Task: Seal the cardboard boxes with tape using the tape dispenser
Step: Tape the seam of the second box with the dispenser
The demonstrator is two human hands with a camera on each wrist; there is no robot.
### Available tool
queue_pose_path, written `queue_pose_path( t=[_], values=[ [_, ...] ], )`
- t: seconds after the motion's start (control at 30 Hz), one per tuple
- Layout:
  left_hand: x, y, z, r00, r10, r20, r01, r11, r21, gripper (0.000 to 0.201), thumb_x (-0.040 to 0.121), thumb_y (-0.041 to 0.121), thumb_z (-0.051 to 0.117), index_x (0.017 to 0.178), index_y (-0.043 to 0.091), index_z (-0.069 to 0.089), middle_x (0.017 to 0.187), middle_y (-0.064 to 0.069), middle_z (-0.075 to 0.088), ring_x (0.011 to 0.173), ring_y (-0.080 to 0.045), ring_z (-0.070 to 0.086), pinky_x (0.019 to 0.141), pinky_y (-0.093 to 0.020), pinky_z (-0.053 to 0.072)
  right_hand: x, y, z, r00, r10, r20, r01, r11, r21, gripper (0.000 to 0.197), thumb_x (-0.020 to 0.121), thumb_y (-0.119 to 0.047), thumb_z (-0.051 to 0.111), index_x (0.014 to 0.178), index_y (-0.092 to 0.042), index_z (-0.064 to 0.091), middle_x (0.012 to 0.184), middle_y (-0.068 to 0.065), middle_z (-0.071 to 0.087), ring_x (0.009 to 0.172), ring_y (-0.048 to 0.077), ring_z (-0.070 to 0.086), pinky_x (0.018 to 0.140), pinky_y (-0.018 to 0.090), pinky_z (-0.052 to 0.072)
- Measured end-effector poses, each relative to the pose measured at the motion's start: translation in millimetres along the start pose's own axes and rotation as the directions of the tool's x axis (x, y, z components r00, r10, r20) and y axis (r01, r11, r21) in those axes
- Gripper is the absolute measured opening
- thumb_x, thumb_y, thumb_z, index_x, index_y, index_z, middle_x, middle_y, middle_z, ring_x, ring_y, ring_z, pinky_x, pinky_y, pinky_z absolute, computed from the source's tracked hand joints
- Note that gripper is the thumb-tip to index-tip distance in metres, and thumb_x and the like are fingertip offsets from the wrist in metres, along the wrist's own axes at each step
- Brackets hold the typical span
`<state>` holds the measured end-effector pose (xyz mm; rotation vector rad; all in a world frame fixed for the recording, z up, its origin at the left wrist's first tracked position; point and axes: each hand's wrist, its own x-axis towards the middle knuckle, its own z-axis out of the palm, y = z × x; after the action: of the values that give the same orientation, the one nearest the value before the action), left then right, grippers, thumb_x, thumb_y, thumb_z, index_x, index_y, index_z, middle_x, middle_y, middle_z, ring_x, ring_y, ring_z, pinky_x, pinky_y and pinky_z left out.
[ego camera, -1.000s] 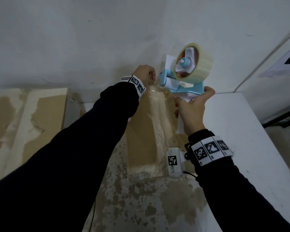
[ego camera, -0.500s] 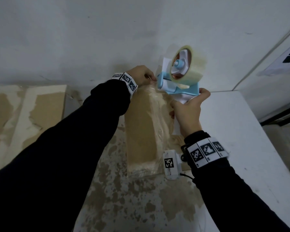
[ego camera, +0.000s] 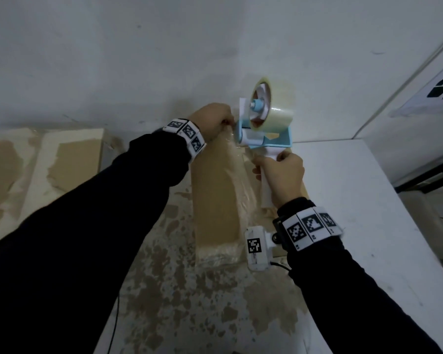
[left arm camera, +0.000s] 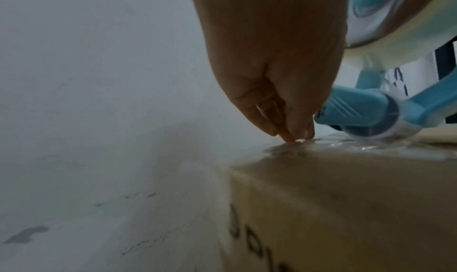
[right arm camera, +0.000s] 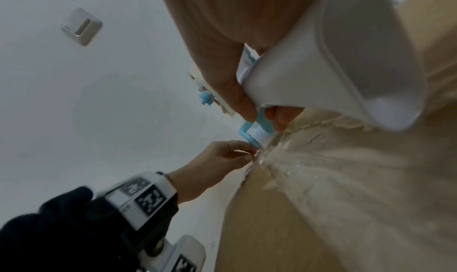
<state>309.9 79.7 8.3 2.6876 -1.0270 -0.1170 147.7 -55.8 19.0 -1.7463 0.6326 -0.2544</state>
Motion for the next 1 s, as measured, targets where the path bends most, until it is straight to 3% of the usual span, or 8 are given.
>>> queue_pose_path(
  t=[0.1, 0.23, 0.3, 0.4, 0.6, 0.87, 0.93, 1.0],
  values=[
    [-18.2, -8.7, 7.7, 0.990, 0.112, 0.081, -0.114, 0.993, 0.019, 0.041, 0.094, 0.013, 0.045, 0.134, 0.006, 0.046, 0.144, -0.013, 0.037, 0.123, -0.031, 0.046, 0.102, -0.035, 0.036, 2.3, -2.0, -0.2, 1.000, 0.003, -0.006, -0.003, 0.999, -0.042, 0.027, 0.071, -0.010, 0.071, 0.083, 0.012, 0.061, 0.077, 0.026, 0.067, 0.054, 0.021, 0.062, 0.057, 0.036, 0.056],
    [-33.7, -6.1, 22.1, 0.966, 0.065, 0.251, -0.107, 0.981, 0.159, 0.059, 0.098, 0.038, 0.033, 0.148, 0.011, 0.016, 0.156, -0.008, 0.015, 0.141, -0.024, 0.023, 0.115, -0.035, 0.022, 4.5, -6.7, 0.8, 0.997, 0.000, 0.079, 0.005, 0.998, -0.068, 0.009, 0.077, -0.009, 0.067, 0.082, -0.002, 0.064, 0.074, 0.014, 0.064, 0.059, 0.022, 0.059, 0.055, 0.031, 0.053],
    [-38.1, -0.4, 29.3, 0.969, 0.015, 0.247, -0.073, 0.971, 0.228, 0.067, 0.097, 0.047, 0.030, 0.149, 0.012, 0.009, 0.158, -0.008, 0.009, 0.144, -0.023, 0.015, 0.116, -0.038, 0.019, 6.3, -10.1, 1.8, 0.992, -0.015, 0.122, 0.025, 0.996, -0.085, 0.014, 0.081, -0.012, 0.064, 0.092, -0.004, 0.065, 0.077, 0.011, 0.063, 0.058, 0.017, 0.057, 0.046, 0.022, 0.050],
    [-45.9, 7.4, 40.5, 0.976, -0.034, 0.215, -0.015, 0.975, 0.222, 0.071, 0.096, 0.052, 0.027, 0.150, 0.014, 0.001, 0.158, -0.004, -0.001, 0.146, -0.020, 0.002, 0.117, -0.040, 0.010, 8.1, -15.4, 4.9, 0.979, 0.027, 0.202, -0.015, 0.998, -0.060, 0.008, 0.086, -0.015, 0.059, 0.089, -0.009, 0.061, 0.071, 0.008, 0.057, 0.055, 0.015, 0.054, 0.041, 0.022, 0.047],
    [-51.4, 15.0, 43.9, 0.984, -0.099, 0.150, 0.071, 0.981, 0.182, 0.066, 0.097, 0.046, 0.030, 0.149, 0.018, 0.003, 0.159, 0.003, 0.000, 0.146, -0.015, 0.000, 0.117, -0.046, 0.005, 6.3, -9.8, 9.8, 0.984, -0.005, 0.176, 0.031, 0.989, -0.146, 0.019, 0.087, -0.023, 0.059, 0.087, -0.004, 0.057, 0.056, 0.011, 0.053, 0.038, 0.019, 0.048, 0.042, 0.026, 0.042],
    [-54.2, 18.8, 42.0, 0.989, -0.110, 0.098, 0.093, 0.982, 0.165, 0.065, 0.095, 0.046, 0.034, 0.149, 0.020, 0.009, 0.158, 0.006, 0.008, 0.145, -0.014, 0.008, 0.117, -0.045, 0.008, -1.2, -0.7, 9.9, 0.987, -0.020, 0.157, 0.036, 0.994, -0.101, 0.014, 0.085, -0.011, 0.056, 0.072, -0.008, 0.054, 0.053, 0.006, 0.051, 0.036, 0.019, 0.045, 0.041, 0.025, 0.039],
    [-51.2, 18.5, 42.3, 0.990, -0.110, 0.087, 0.096, 0.983, 0.155, 0.067, 0.092, 0.049, 0.035, 0.148, 0.021, 0.014, 0.156, 0.003, 0.015, 0.144, -0.017, 0.015, 0.115, -0.045, 0.011, 0.6, 0.0, 8.5, 0.985, -0.007, 0.171, 0.022, 0.996, -0.089, 0.011, 0.085, -0.010, 0.057, 0.075, -0.005, 0.055, 0.056, 0.008, 0.052, 0.037, 0.018, 0.044, 0.039, 0.024, 0.038],
    [-45.0, 21.3, 39.9, 0.990, -0.115, 0.076, 0.102, 0.981, 0.163, 0.078, 0.078, 0.060, 0.024, 0.145, 0.020, 0.024, 0.148, -0.005, 0.029, 0.135, -0.024, 0.029, 0.111, -0.045, 0.019, 3.8, -1.0, 5.8, 0.983, 0.034, 0.182, -0.022, 0.998, -0.064, 0.009, 0.081, -0.006, 0.057, 0.072, -0.003, 0.054, 0.057, 0.013, 0.050, 0.038, 0.021, 0.042, 0.040, 0.025, 0.037]
  ],
)
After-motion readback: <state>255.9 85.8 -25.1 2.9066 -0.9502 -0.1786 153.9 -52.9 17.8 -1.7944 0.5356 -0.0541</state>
